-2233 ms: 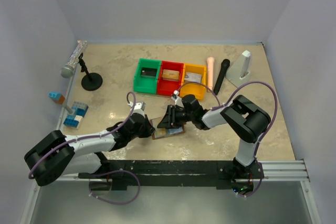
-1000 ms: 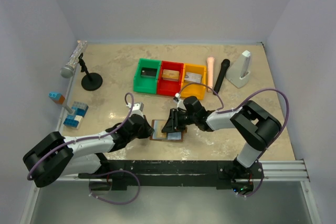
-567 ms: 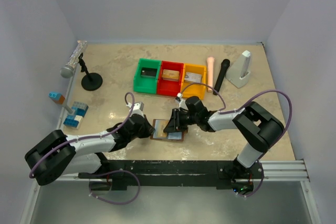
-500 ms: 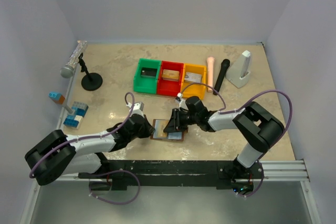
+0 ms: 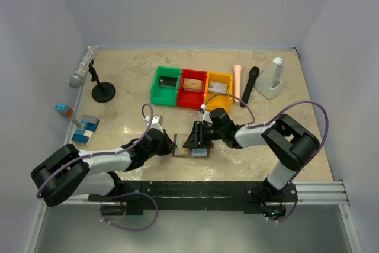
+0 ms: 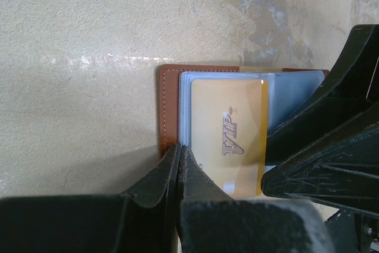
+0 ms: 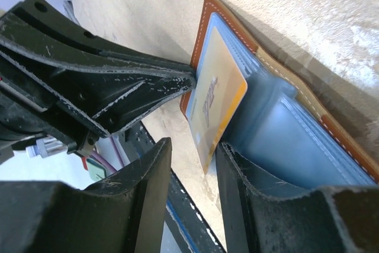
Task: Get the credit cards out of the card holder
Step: Remove the credit card from the card holder.
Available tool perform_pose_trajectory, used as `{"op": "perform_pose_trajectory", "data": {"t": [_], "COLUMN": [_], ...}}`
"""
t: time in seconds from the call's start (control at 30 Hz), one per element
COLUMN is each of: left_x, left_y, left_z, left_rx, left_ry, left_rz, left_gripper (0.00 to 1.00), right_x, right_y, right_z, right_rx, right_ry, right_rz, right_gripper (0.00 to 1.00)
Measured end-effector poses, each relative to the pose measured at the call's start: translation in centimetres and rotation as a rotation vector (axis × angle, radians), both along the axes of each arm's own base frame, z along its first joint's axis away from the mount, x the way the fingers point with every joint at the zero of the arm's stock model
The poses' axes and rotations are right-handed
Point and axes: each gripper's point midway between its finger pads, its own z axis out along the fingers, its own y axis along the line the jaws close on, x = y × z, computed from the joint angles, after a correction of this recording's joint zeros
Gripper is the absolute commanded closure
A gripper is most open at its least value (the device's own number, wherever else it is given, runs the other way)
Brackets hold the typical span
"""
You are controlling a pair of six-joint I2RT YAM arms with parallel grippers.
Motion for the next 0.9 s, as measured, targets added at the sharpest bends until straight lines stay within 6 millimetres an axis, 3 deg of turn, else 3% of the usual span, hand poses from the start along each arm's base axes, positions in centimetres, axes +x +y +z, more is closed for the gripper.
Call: {"op": "perform_pose_trajectory", "data": {"t": [0.9], "left_x": [0.1], "left_y": [-0.7], "left_z": [-0.1], "left_rx": [-0.048], "left_ry": [-0.014], "left_rz": [-0.019], "left_gripper": [1.00], "right_x": [1.3], "right_y": [1.2], "right_z": [-0.2], "right_rx": [0.051], "right_ry": [0.048], "right_rz": [-0.023], "right_gripper": [0.62]}}
